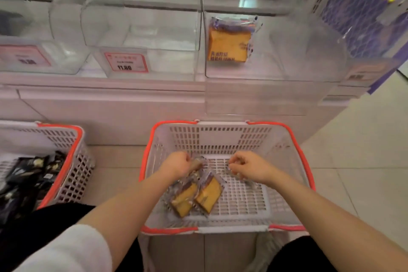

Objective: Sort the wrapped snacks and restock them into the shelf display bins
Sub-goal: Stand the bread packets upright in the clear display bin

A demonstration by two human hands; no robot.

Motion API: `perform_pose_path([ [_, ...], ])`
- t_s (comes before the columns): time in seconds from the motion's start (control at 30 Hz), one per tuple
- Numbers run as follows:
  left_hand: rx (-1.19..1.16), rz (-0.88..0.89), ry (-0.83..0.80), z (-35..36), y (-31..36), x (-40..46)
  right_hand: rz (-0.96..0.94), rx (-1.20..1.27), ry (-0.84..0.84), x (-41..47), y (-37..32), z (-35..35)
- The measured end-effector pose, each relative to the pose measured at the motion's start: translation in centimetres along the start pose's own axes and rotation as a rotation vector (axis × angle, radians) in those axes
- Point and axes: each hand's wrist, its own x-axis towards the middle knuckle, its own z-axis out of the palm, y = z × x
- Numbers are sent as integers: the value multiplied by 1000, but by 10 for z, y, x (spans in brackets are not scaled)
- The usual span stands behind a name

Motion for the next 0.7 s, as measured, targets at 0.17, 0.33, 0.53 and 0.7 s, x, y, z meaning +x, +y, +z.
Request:
perform_pose_path([
  [0.17, 199, -82, -103, 70, -38, 6, 75, -75, -52, 17, 45, 40],
  [0.33, 243, -238, -177, 113, -74, 15, 161, -146, -179, 31, 80, 72],
  [0.53, 445, -316, -227, 129, -100, 35, 231, -101, -224, 49, 95, 94],
  [0.7, 391, -323, -252, 130, -100, 44, 229, -95, -267, 54, 89, 99],
])
